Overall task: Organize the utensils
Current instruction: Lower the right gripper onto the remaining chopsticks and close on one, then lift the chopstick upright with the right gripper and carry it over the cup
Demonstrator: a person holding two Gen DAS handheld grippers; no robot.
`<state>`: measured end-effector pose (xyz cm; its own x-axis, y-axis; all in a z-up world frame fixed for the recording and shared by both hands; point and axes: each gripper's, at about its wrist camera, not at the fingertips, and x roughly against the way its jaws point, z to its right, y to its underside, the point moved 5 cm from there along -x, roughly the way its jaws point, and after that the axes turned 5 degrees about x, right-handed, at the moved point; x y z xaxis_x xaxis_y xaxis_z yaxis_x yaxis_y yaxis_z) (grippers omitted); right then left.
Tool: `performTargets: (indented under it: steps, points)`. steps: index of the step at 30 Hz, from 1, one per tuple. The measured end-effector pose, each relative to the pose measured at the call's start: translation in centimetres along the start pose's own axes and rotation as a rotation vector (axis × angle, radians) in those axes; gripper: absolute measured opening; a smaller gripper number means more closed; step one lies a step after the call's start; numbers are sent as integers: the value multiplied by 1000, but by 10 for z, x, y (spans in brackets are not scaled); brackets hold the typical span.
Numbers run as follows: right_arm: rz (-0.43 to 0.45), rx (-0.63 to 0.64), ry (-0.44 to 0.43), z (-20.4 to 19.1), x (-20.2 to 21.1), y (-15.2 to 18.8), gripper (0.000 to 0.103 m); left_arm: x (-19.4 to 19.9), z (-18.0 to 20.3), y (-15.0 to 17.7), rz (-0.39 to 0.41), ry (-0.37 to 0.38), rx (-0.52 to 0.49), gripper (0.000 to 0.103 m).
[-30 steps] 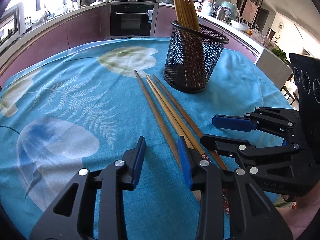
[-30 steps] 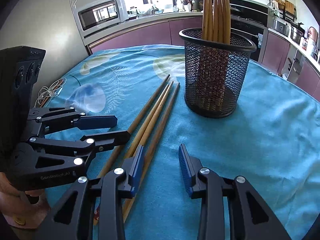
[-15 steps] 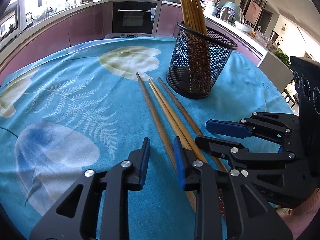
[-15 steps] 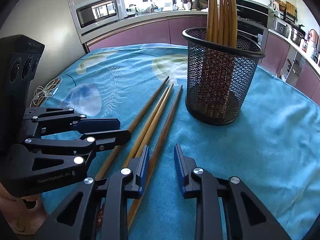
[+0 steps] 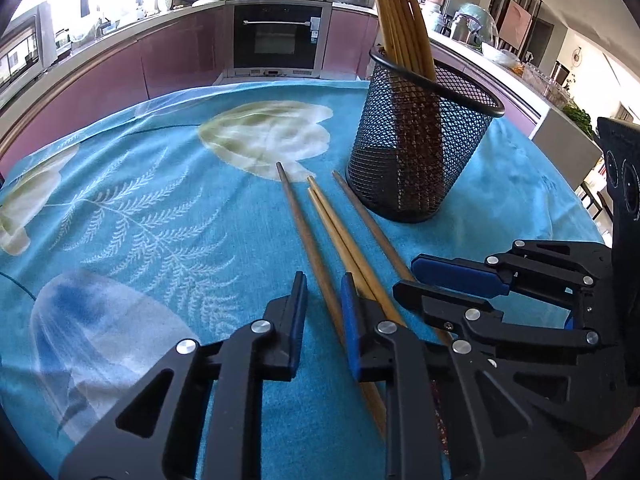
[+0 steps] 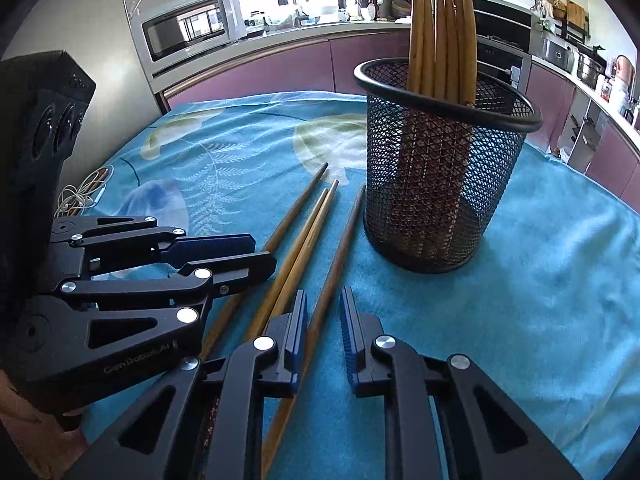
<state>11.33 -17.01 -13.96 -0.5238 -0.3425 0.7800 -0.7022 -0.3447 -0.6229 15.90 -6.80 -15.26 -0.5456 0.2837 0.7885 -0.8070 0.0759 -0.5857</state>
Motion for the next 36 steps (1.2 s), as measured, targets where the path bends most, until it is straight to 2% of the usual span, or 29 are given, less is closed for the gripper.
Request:
performTargets:
  steps: [5,17,27,36]
  points:
    - [3,-35,-29,5,1,0,10,0,-1,1,6,3,25,12]
    - [21,-110,-74,18,10,4,6,9,-7,8,12,10,69,9]
    - [28,-98,-107,12,18,7,6,21,-3,20,7,55,51,8]
    - [-9,-91,-102,10,8,9,7,16,-4,24,-16,48,23,10]
